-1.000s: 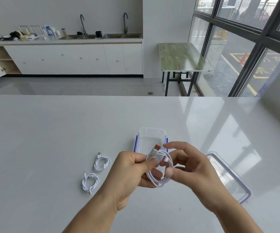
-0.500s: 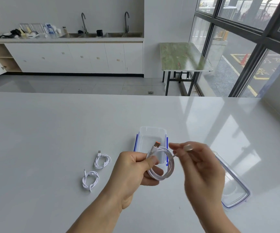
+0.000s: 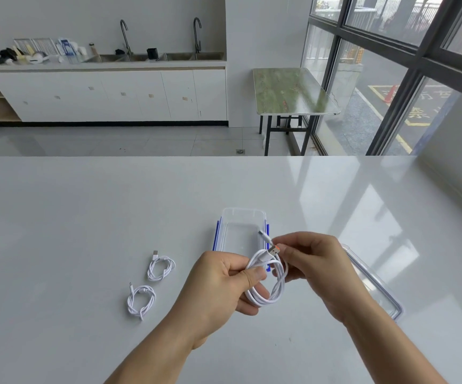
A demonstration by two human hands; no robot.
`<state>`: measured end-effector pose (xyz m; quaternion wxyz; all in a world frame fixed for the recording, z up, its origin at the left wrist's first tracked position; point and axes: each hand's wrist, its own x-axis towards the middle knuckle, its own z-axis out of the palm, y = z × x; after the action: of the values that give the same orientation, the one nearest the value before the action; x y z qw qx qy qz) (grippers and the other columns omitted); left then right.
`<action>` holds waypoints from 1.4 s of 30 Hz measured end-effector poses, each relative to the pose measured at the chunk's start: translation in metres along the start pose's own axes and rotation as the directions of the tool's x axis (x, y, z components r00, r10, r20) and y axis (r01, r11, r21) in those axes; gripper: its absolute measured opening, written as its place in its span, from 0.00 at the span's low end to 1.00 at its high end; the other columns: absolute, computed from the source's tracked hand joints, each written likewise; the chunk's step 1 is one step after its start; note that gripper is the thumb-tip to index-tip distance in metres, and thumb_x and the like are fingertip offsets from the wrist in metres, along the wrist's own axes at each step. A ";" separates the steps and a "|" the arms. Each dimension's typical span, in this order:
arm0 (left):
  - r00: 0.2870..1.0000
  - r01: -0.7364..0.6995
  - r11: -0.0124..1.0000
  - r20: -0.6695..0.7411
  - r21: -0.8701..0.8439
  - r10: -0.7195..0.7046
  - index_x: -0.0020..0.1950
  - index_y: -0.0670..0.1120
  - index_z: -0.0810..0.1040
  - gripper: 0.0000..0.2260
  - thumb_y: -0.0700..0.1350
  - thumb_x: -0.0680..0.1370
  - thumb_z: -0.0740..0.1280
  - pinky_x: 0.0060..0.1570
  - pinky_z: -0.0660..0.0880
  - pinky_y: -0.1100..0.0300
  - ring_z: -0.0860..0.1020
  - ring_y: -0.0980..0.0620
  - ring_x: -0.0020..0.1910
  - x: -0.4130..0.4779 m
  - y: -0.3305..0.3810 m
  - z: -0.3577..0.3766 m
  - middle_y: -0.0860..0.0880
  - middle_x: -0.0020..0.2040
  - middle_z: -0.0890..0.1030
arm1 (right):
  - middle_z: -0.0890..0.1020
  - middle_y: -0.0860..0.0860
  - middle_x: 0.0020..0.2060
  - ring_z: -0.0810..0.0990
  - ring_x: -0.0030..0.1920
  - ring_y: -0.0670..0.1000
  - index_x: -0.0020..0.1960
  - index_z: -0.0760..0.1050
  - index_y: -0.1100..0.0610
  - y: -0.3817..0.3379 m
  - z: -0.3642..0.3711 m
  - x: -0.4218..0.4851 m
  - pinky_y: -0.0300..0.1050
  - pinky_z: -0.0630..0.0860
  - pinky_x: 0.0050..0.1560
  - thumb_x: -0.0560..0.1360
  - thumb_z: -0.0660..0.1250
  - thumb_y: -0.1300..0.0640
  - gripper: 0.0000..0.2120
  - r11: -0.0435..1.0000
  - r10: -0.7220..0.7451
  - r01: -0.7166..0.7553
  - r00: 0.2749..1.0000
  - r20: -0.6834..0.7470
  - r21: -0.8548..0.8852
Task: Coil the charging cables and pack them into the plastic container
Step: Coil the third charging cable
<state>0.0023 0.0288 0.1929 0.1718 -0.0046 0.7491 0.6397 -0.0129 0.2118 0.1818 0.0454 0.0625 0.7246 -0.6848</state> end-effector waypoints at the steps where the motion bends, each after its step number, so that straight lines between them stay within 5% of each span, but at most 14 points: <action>1: 1.000 -0.002 1.000 0.006 0.014 0.002 0.40 0.44 0.86 0.09 0.40 0.79 0.70 0.38 0.84 0.52 0.81 0.47 0.31 0.000 0.001 0.000 0.42 0.35 0.85 | 0.86 0.62 0.36 0.84 0.34 0.56 0.46 0.85 0.61 -0.001 0.001 -0.001 0.44 0.81 0.37 0.78 0.67 0.67 0.09 0.999 -0.007 0.009 0.999 0.045 -0.031; 6: 1.000 -0.003 0.999 0.002 0.035 0.003 0.44 0.45 0.87 0.08 0.41 0.79 0.69 0.37 0.83 0.52 0.81 0.45 0.32 0.000 0.002 -0.002 0.39 0.38 0.85 | 0.87 0.62 0.42 0.84 0.40 0.56 0.48 0.86 0.61 0.000 -0.006 -0.004 0.50 0.81 0.45 0.81 0.64 0.57 0.13 0.999 0.015 -0.026 0.973 0.230 0.047; 9: 1.000 0.010 0.998 0.010 0.062 -0.010 0.44 0.45 0.87 0.08 0.41 0.79 0.69 0.37 0.84 0.51 0.82 0.46 0.32 0.000 0.001 -0.001 0.41 0.37 0.86 | 0.87 0.60 0.43 0.84 0.43 0.55 0.46 0.86 0.57 0.001 -0.010 -0.007 0.56 0.79 0.48 0.72 0.73 0.45 0.15 1.000 -0.011 0.018 0.953 0.303 -0.020; 12: 0.999 0.032 0.997 0.015 0.075 -0.034 0.41 0.45 0.86 0.09 0.42 0.79 0.69 0.38 0.84 0.47 0.83 0.44 0.33 -0.001 0.000 0.002 0.41 0.36 0.86 | 0.87 0.56 0.41 0.82 0.42 0.54 0.44 0.86 0.53 0.003 -0.011 -0.007 0.62 0.78 0.50 0.68 0.78 0.51 0.08 0.978 -0.036 0.101 0.941 0.335 -0.180; 17: 0.996 0.082 0.985 0.007 0.154 -0.084 0.38 0.41 0.82 0.11 0.44 0.78 0.70 0.39 0.84 0.42 0.84 0.41 0.31 0.000 0.006 0.002 0.41 0.35 0.86 | 0.82 0.57 0.33 0.79 0.36 0.53 0.40 0.83 0.64 0.008 -0.012 -0.002 0.49 0.75 0.41 0.68 0.75 0.59 0.07 0.997 0.028 -0.002 0.935 0.355 -0.073; 26: 0.990 0.087 0.912 0.067 0.400 -0.124 0.39 0.38 0.82 0.12 0.46 0.77 0.71 0.40 0.84 0.44 0.85 0.39 0.36 0.002 0.017 -0.011 0.41 0.33 0.84 | 0.81 0.57 0.30 0.78 0.31 0.52 0.38 0.83 0.62 0.011 -0.016 0.006 0.42 0.75 0.36 0.66 0.74 0.65 0.02 0.995 0.081 -0.102 0.855 0.512 0.013; 32: 0.952 0.117 0.979 0.261 0.166 -0.158 0.47 0.33 0.83 0.10 0.41 0.78 0.70 0.40 0.84 0.49 0.83 0.42 0.35 0.010 0.016 -0.020 0.39 0.37 0.82 | 0.82 0.58 0.33 0.78 0.35 0.53 0.41 0.81 0.65 0.029 -0.014 0.009 0.43 0.75 0.41 0.66 0.76 0.61 0.08 0.918 0.016 -0.250 0.800 0.600 0.309; 35: 0.962 0.128 0.986 0.229 0.103 -0.149 0.49 0.36 0.84 0.11 0.44 0.79 0.69 0.39 0.84 0.50 0.83 0.43 0.35 0.009 0.007 -0.018 0.42 0.37 0.83 | 0.82 0.60 0.36 0.79 0.36 0.55 0.47 0.79 0.67 0.033 -0.003 0.003 0.47 0.76 0.44 0.70 0.74 0.62 0.10 0.858 -0.001 -0.274 0.846 0.534 0.435; 38: 0.985 0.112 0.987 0.119 0.119 -0.126 0.43 0.39 0.85 0.10 0.45 0.79 0.69 0.40 0.84 0.44 0.83 0.42 0.33 0.008 0.000 -0.014 0.46 0.33 0.83 | 0.82 0.62 0.37 0.79 0.35 0.56 0.58 0.78 0.64 0.033 0.012 -0.009 0.46 0.77 0.41 0.68 0.75 0.67 0.19 0.869 0.031 -0.169 0.957 0.290 0.466; 42: 0.991 0.120 0.988 0.057 0.096 -0.125 0.41 0.37 0.82 0.11 0.44 0.79 0.69 0.39 0.83 0.42 0.82 0.42 0.31 0.007 -0.004 -0.011 0.45 0.32 0.81 | 0.85 0.58 0.39 0.81 0.37 0.54 0.59 0.77 0.52 0.033 0.025 -0.021 0.43 0.77 0.40 0.74 0.73 0.64 0.16 0.973 -0.161 0.148 0.985 0.060 0.179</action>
<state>-0.0062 0.0190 0.1882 0.2341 -0.0228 0.7704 0.5927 0.0126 0.1877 0.1505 0.0131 -0.0156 0.6627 -0.7486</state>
